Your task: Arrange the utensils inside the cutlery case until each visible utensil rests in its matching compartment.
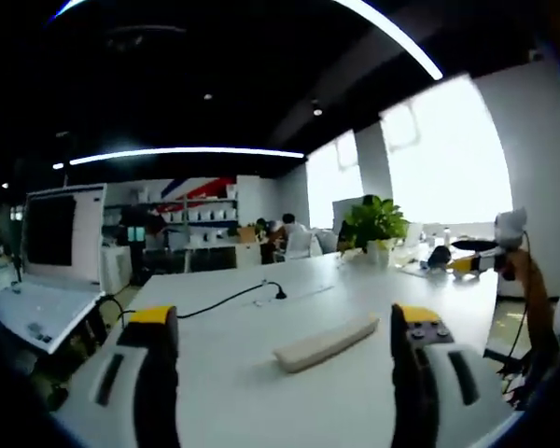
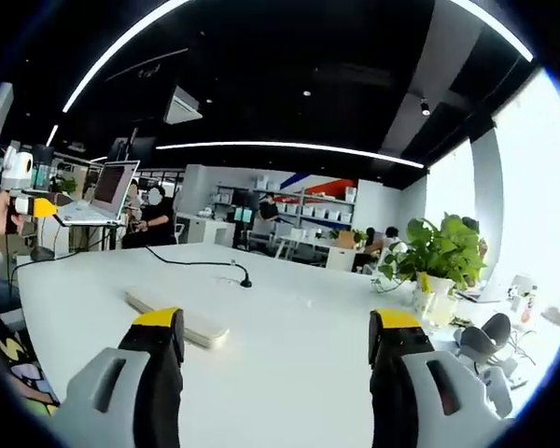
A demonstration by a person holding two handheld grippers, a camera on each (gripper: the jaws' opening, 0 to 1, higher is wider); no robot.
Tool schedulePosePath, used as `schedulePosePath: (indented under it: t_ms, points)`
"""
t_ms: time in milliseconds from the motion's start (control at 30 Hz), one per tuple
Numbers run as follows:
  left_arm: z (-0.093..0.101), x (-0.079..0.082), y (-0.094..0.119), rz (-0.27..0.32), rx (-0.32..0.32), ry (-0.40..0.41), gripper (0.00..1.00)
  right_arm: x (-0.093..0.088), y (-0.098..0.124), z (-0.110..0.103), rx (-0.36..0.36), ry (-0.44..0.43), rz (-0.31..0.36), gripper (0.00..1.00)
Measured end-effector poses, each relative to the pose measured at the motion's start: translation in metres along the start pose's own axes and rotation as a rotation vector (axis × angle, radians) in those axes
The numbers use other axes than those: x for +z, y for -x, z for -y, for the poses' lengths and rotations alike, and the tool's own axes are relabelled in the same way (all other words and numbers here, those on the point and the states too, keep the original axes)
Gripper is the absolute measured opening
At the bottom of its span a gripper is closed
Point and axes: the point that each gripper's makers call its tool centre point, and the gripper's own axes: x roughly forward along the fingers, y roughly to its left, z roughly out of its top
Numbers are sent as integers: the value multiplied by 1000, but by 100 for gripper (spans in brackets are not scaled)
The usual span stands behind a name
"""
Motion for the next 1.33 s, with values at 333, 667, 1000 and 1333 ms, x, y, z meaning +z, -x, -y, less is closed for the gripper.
schedulePosePath:
  t_ms: [333,667,1000,1333]
  points:
    - [2,4,-1,1,11,-1,100,7,3,2,-42,50,11,87]
    - [2,2,0,-5,6,-12,100,-6,-5,0,-33,88,-47,99]
    - [-3,1,-1,-7,26,2,100,5,-4,-3,-26,61,24,99]
    - [-16,3,0,3,85,-32,99,-2,-6,-4,-10,46,2,96]
